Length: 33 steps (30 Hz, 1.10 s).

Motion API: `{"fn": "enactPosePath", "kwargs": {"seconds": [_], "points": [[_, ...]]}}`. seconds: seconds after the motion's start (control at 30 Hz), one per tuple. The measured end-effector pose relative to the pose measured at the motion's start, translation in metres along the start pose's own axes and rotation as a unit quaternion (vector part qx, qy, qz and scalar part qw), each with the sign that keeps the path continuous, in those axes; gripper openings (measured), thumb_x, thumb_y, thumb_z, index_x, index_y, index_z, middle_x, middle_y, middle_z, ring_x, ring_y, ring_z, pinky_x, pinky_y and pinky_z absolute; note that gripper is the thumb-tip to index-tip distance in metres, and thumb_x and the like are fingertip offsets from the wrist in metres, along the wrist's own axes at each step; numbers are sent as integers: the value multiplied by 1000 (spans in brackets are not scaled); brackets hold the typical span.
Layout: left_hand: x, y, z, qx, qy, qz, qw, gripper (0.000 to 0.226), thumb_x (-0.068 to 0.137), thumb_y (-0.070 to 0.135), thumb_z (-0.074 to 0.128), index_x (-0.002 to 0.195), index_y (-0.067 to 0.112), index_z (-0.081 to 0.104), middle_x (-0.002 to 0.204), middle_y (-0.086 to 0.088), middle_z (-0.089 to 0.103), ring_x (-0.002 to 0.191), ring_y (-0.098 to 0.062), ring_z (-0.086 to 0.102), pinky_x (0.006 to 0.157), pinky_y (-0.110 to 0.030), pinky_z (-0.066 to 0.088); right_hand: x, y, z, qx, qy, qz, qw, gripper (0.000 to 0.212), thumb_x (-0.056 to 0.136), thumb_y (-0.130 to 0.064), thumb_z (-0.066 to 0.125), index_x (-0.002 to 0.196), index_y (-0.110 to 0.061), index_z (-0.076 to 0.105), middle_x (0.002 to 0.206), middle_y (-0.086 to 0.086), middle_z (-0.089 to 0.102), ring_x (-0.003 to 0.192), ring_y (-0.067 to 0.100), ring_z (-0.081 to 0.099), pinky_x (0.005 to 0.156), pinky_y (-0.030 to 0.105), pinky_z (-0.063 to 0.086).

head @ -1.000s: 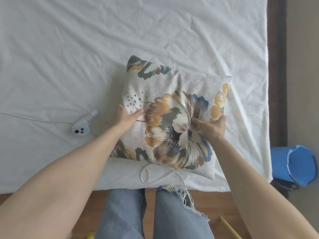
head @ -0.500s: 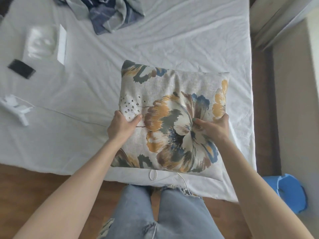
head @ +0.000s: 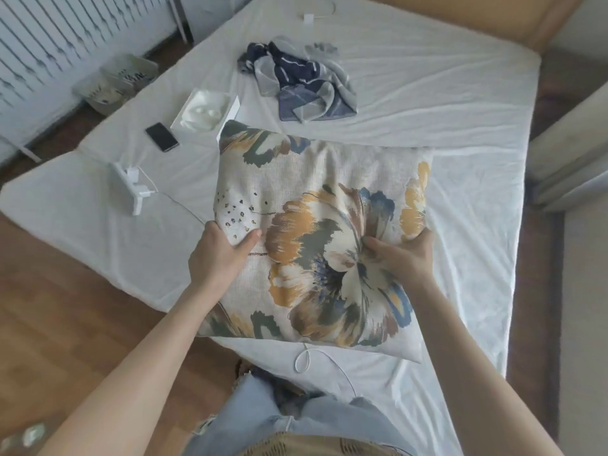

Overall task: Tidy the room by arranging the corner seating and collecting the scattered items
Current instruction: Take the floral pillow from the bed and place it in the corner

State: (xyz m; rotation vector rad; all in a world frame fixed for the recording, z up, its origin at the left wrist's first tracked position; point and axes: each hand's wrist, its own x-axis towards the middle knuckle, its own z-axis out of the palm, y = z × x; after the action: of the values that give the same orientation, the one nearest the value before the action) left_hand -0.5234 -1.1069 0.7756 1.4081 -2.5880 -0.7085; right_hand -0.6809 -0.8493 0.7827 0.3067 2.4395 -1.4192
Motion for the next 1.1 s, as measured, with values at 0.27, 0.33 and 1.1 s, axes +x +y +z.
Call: {"fn": "enactPosePath", "kwargs": {"seconds": [0.27, 0.33, 1.1], "points": [[-27, -61, -46, -17, 84, -106, 991, 72, 72, 78, 53, 93, 9, 43, 73, -1, 56, 61, -20, 57, 48, -30, 39, -11, -39, 66, -47, -119, -63, 990, 96, 37, -50, 93, 114, -17, 45, 103, -1, 61, 91, 20, 63, 77, 39, 57], [-42, -77, -52, -12, 106, -142, 984, 73, 72, 78, 53, 92, 8, 44, 71, -1, 56, 58, -19, 56, 48, -32, 43, -16, -43, 83, -61, -149, -79, 984, 97, 35, -51, 92, 114, -18, 46, 103, -2, 62, 90, 19, 64, 77, 38, 58], [-279, -212, -102, -132, 268, -488, 820, 91, 63, 88, 49, 119, 16, 46, 104, 1, 61, 96, -28, 61, 82, -43, 51, -212, -46, 204, -213, -431, -277, 832, 88, 49, -42, 93, 115, -14, 42, 104, -1, 57, 92, 22, 59, 75, 35, 50]]}}
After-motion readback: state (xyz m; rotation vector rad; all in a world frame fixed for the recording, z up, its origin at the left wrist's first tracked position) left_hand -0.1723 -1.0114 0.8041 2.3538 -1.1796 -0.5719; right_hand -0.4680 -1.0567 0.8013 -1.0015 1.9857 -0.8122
